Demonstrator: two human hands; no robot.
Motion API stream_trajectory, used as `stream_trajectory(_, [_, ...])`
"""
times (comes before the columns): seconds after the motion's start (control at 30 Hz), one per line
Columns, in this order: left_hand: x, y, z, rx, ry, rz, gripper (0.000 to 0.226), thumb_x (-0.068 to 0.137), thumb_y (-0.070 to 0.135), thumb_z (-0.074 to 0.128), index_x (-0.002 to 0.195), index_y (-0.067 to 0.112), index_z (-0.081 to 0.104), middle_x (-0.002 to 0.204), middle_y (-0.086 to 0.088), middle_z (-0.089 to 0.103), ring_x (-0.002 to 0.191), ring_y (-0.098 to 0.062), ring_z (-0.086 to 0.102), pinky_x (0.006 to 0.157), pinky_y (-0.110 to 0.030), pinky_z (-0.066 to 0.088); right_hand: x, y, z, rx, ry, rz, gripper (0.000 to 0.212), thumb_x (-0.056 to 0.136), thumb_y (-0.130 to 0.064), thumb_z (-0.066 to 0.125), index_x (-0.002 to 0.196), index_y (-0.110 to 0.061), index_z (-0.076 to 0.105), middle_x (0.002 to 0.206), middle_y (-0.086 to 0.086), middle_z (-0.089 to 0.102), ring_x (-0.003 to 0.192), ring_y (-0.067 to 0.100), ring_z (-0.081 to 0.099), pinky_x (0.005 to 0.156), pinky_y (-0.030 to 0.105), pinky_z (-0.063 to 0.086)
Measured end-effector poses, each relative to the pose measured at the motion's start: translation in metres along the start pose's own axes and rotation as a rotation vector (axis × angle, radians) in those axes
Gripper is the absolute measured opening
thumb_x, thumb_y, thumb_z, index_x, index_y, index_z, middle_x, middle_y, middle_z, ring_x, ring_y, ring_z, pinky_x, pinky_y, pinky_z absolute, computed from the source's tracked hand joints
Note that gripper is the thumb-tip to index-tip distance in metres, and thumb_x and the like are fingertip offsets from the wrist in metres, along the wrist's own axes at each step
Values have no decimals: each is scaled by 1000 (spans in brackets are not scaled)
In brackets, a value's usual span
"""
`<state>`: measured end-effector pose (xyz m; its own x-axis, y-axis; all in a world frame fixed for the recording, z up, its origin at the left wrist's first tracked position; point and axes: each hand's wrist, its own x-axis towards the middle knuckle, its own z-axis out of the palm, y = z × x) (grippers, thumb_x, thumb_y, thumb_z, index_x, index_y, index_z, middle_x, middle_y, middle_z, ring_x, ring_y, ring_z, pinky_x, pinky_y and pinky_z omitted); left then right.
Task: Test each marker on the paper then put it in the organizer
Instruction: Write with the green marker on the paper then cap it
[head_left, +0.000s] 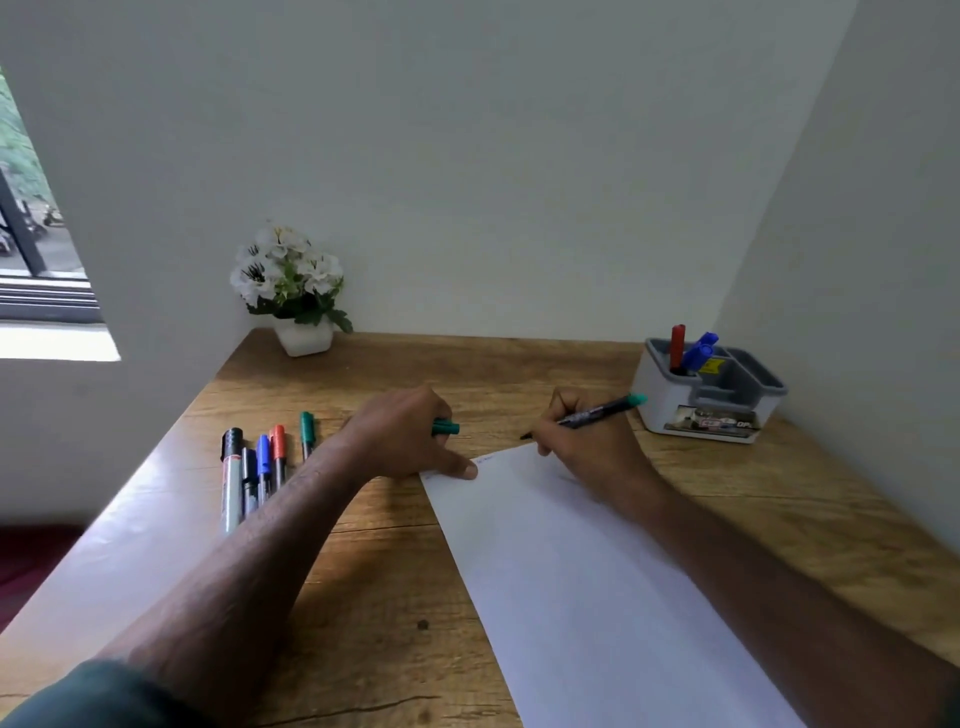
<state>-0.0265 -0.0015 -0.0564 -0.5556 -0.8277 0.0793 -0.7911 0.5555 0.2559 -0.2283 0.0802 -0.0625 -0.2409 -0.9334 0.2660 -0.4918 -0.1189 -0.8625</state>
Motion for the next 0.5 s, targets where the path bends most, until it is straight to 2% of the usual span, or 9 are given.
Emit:
stream_trajectory(0.07, [0, -2, 1, -10, -14, -13, 45, 70, 65, 76, 74, 29, 51, 80, 10, 54, 70, -8, 47, 58, -27, 34, 6, 1, 8, 17, -8, 16, 21, 78, 1, 67, 61, -3, 57, 51, -8, 53, 47, -4, 50, 48, 14, 38])
stream_trajectory(0.2, [3, -8, 3, -52, -33, -55, 51, 66, 67, 78, 71, 33, 40, 76, 12, 49, 67, -5, 42, 55, -26, 29, 5, 15, 18, 34, -46, 45, 19, 80, -2, 65, 63, -2, 57, 54, -2, 59, 46, 1, 50, 47, 20, 37])
stream_trajectory(0.3, [5, -9, 3, -66, -52, -70, 50, 65, 67, 78, 71, 32, 44, 76, 10, 52, 68, -7, 45, 55, -26, 30, 7, 20, 18, 24, -60, 21, 17, 80, -2, 66, 68, 6, 56, 55, 1, 61, 48, 5, 51, 50, 24, 40])
stream_trajectory(0.4, [6, -10, 4, -66, -64, -65, 48, 66, 68, 77, 73, 29, 49, 76, 8, 55, 68, -8, 48, 55, -26, 31, 8, 21, 20, 15, -54, -3, 17, 78, 0, 66, 66, 7, 55, 53, 1, 60, 47, 7, 49, 49, 25, 39])
stream_trajectory(0.5, [5, -11, 5, -68, -64, -72, 49, 67, 68, 76, 71, 31, 45, 73, 10, 51, 66, -6, 44, 53, -26, 30, 7, 22, 20, 3, -56, -9, 18, 77, -1, 66, 64, 4, 55, 52, -2, 59, 47, 6, 49, 48, 22, 39])
